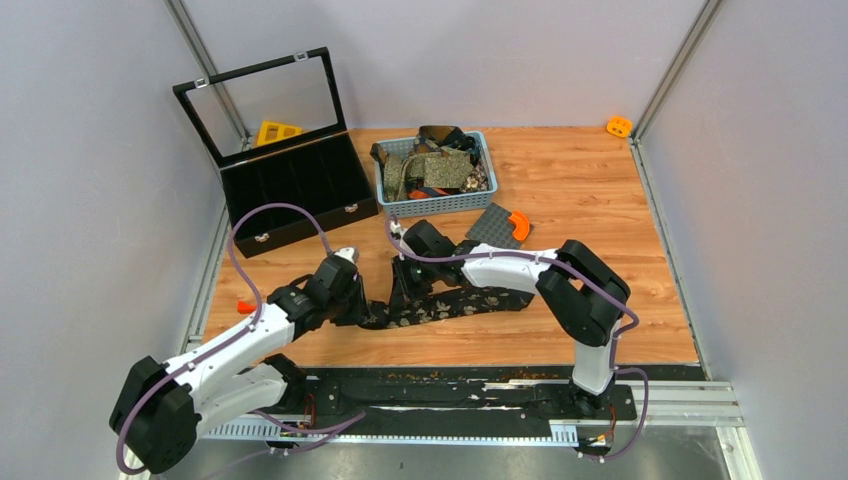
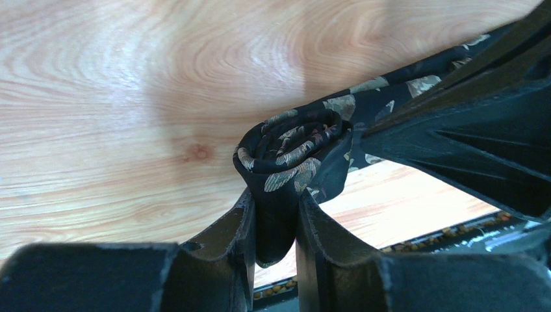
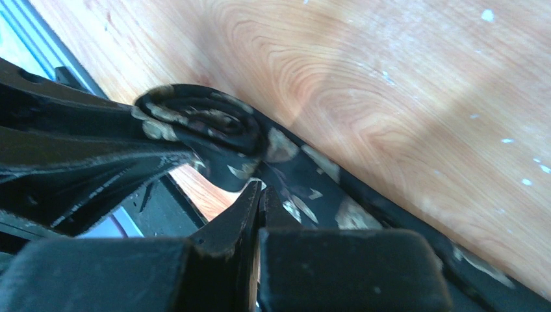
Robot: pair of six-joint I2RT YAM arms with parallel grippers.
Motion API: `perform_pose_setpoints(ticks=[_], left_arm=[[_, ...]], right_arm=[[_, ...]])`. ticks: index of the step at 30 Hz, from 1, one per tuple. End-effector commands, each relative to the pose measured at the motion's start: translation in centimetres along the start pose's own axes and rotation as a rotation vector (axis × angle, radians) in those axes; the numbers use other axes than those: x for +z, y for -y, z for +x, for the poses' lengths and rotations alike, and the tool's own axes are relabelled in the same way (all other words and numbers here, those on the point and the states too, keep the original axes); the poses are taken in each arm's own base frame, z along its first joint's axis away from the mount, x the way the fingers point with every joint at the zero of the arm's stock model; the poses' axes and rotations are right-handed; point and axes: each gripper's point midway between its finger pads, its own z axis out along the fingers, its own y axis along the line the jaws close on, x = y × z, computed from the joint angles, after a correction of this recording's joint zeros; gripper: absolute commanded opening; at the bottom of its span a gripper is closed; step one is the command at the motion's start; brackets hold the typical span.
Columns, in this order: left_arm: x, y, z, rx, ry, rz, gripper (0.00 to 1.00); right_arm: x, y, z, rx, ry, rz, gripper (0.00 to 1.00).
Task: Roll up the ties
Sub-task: Roll the tie at the center of the board.
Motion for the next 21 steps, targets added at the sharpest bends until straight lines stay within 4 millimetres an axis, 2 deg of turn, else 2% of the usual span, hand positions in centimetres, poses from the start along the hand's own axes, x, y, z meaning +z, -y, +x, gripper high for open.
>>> perform_pose_setpoints(ticks=[1, 6, 7, 11, 13, 17, 21], left_arm=[[-0.8, -1.5, -1.3, 0.041, 0.006, -0.127, 0.19], [-1.4, -1.0, -2.5, 0.082, 0.009, -0.198, 0.18], [-1.5, -0.9, -2.7, 0.099, 0.008, -0.216, 0.18], [-1.7, -0.9, -3.1, 0.142, 0.004, -0.286, 0.18], [-1.8, -1.2, -3.4, 0.159, 0.010, -0.331, 0.18], [-1.9, -1.2, -3.8, 0.199, 0.015, -0.405, 0.17], [-1.8, -1.1, -4.1, 0.238, 0.019, -0.478, 0.17]], right_arm=[[-2.8, 0.0, -2.5, -0.037, 0.098, 0.038, 0.00], [-5.6, 1.4, -3.3, -0.019, 0.161, 0.088, 0.02], [-6.1, 1.9, -3.4, -0.009, 0.176, 0.102, 0.06], [-8.5, 2.9, -3.7, 0.010, 0.226, 0.128, 0.36], [-9.4, 3.7, -3.6, 0.018, 0.246, 0.141, 0.42], [-11.4, 4.6, -3.9, 0.028, 0.294, 0.165, 0.49], [-13.2, 5.5, -4.2, 0.041, 0.345, 0.187, 0.50]])
